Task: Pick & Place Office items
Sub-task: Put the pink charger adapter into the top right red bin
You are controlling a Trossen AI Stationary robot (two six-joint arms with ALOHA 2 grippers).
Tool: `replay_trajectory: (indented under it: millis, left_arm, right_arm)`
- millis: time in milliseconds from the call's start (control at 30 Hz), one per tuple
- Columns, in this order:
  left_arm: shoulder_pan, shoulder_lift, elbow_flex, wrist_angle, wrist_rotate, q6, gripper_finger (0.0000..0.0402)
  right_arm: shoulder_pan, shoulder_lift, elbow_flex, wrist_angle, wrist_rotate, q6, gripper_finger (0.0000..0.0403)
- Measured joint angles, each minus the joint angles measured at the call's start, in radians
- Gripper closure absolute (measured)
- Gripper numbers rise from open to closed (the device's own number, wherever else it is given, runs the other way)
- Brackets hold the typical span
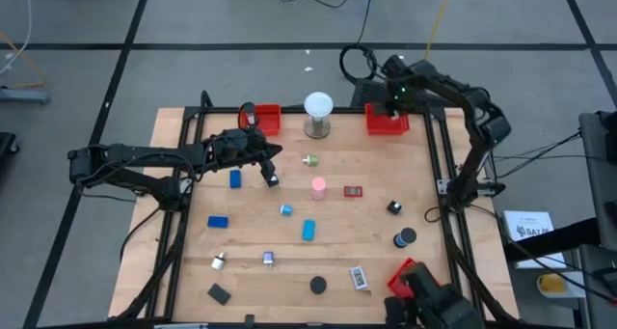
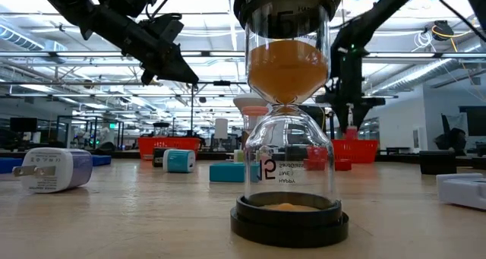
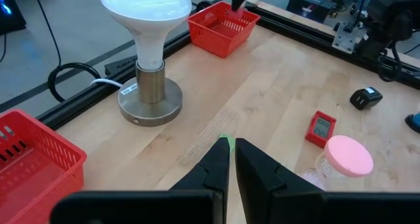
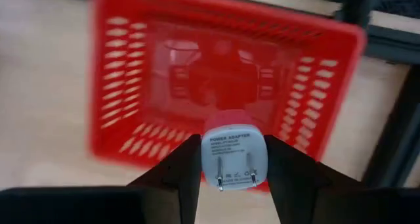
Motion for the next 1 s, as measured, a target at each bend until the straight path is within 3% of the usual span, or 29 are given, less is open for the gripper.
replay_trajectory:
  millis: [267,1000]
  left_arm:
    - [0.000,0.000,0.000,0.000,0.000,-0.006,0.0376]
    - [0.000,0.000,0.000,0.000,0.000,-0.005,0.0376]
  right_arm:
    - [-0.062,0.038,0.001,0.049,0.048,0.008,0.0270]
    - [-0.059,0.038,-0.090,0.210,0.051,0.113,0.0270]
